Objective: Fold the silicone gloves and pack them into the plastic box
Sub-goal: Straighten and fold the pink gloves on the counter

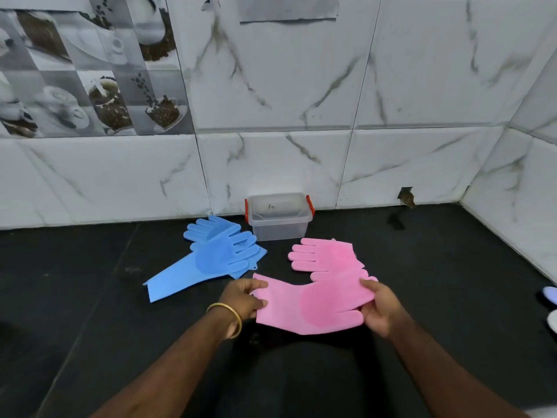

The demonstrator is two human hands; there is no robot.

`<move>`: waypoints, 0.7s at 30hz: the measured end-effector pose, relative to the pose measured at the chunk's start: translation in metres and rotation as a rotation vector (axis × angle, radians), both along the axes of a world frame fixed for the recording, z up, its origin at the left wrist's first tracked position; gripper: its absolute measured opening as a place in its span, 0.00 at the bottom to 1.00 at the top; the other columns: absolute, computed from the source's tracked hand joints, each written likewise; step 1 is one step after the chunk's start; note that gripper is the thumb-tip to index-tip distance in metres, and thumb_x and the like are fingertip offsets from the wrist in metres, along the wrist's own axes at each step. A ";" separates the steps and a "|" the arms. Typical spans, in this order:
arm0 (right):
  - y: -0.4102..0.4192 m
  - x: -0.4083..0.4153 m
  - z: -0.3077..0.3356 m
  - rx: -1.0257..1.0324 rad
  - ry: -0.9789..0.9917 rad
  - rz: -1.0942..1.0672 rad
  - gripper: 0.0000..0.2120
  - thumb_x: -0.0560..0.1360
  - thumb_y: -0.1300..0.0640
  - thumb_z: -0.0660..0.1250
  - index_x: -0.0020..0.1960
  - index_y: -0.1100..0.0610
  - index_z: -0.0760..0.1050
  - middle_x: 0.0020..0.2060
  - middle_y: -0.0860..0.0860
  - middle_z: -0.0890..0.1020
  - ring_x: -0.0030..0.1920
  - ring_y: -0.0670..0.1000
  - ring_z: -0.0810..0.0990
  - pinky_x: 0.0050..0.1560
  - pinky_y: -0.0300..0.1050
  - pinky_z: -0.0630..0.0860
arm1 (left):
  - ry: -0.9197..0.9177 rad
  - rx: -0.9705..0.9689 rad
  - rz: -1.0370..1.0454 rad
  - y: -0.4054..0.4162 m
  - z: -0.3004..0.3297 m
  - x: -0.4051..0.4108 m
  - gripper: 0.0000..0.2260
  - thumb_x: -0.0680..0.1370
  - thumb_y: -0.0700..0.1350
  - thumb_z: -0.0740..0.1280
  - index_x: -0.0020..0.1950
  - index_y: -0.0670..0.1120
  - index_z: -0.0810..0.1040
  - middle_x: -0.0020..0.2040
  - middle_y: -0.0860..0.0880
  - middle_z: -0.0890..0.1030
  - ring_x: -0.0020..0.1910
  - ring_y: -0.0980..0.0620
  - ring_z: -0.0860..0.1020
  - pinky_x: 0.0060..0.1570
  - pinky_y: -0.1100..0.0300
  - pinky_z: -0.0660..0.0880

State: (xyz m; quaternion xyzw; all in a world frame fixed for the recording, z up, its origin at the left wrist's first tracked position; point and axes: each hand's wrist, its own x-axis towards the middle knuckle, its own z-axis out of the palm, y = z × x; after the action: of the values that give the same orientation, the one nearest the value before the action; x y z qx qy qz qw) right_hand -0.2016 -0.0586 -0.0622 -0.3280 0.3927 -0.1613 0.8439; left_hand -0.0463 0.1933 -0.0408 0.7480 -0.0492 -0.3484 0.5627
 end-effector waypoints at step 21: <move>-0.027 0.006 -0.020 -1.468 0.622 0.418 0.20 0.74 0.51 0.70 0.64 0.54 0.77 0.60 0.53 0.80 0.61 0.57 0.77 0.62 0.50 0.73 | -0.275 0.519 0.042 0.014 -0.028 -0.026 0.20 0.70 0.43 0.76 0.61 0.45 0.78 0.57 0.48 0.78 0.54 0.50 0.77 0.57 0.57 0.76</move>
State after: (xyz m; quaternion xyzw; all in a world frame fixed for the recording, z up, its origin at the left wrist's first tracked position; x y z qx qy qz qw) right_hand -0.1955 -0.0856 -0.0821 -0.8923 0.3341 -0.1183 0.2798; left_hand -0.0725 0.2077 -0.0693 0.9081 -0.0187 -0.2327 0.3477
